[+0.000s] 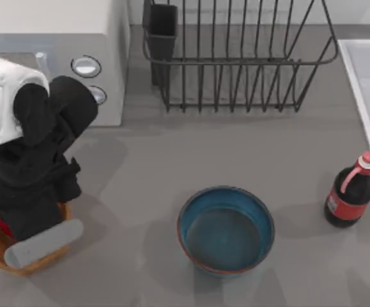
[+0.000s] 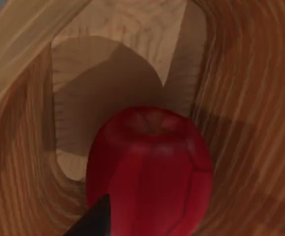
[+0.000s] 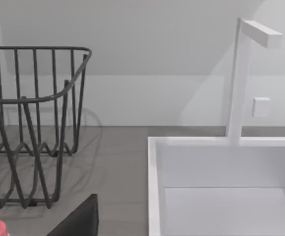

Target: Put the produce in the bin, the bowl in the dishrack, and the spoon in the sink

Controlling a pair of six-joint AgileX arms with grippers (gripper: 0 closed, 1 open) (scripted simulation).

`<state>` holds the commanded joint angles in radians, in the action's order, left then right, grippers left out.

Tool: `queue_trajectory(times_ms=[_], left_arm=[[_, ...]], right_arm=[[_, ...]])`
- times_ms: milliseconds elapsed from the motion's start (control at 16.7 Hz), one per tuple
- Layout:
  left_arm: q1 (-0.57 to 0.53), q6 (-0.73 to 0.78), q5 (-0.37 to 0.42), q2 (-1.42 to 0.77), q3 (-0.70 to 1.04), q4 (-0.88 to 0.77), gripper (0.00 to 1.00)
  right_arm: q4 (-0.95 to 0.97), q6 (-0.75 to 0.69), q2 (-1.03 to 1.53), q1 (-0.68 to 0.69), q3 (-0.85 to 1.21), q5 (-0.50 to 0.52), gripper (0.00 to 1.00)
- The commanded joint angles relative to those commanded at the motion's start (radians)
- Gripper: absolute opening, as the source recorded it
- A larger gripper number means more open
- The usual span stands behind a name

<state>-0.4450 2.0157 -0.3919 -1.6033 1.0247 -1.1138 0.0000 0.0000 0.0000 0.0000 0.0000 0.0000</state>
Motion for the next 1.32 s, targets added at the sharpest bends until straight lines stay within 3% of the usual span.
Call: queue_trajectory(times_ms=[780, 1020, 1320], left_arm=[[0.3, -1.582, 0.326, 1.191, -0.81, 0.874, 1.0], [0.393, -1.877, 0.374, 1.467, -0.957, 1.037, 1.0], [0.445, -2.016, 0.392, 1.603, -1.025, 1.114, 1.0]], right_arm=[[0.0, 0.0, 0.0, 0.0, 0.0, 0.0, 1.0], [0.0, 0.0, 0.0, 0.0, 0.0, 0.0, 1.0], [0.0, 0.0, 0.0, 0.0, 0.0, 0.0, 1.0]])
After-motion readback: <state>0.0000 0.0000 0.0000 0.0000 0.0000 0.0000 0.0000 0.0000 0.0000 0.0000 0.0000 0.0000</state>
